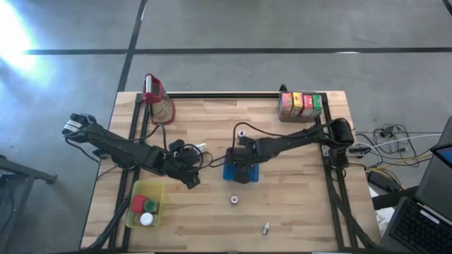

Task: Pick & Place Kitchen Items
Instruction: Put the small blue food coloring bottle into the blue bin, then put the small purple food coloring bottle into the blue bin

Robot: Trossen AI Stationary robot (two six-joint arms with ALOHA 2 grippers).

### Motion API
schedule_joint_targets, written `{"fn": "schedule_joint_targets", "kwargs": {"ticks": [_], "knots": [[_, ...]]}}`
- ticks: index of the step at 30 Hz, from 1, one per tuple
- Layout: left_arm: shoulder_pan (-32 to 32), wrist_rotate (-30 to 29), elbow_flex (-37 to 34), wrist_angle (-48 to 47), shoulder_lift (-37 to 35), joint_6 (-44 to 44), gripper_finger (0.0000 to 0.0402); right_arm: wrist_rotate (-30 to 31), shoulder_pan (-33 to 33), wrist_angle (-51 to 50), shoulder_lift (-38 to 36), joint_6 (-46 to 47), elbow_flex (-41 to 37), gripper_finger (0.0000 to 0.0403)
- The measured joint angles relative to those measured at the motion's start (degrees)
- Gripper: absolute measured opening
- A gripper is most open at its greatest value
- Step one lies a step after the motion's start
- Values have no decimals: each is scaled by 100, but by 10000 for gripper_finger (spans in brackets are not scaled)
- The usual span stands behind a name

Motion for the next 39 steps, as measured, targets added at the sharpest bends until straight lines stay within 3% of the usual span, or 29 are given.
{"fn": "schedule_joint_targets", "kwargs": {"ticks": [23,39], "knots": [[2,0,0,-2,0,0,232,-146,-52,372,0,-17,-204,54],[1,0,0,-2,0,0,232,-142,-52,392,1,0,-204,99]]}}
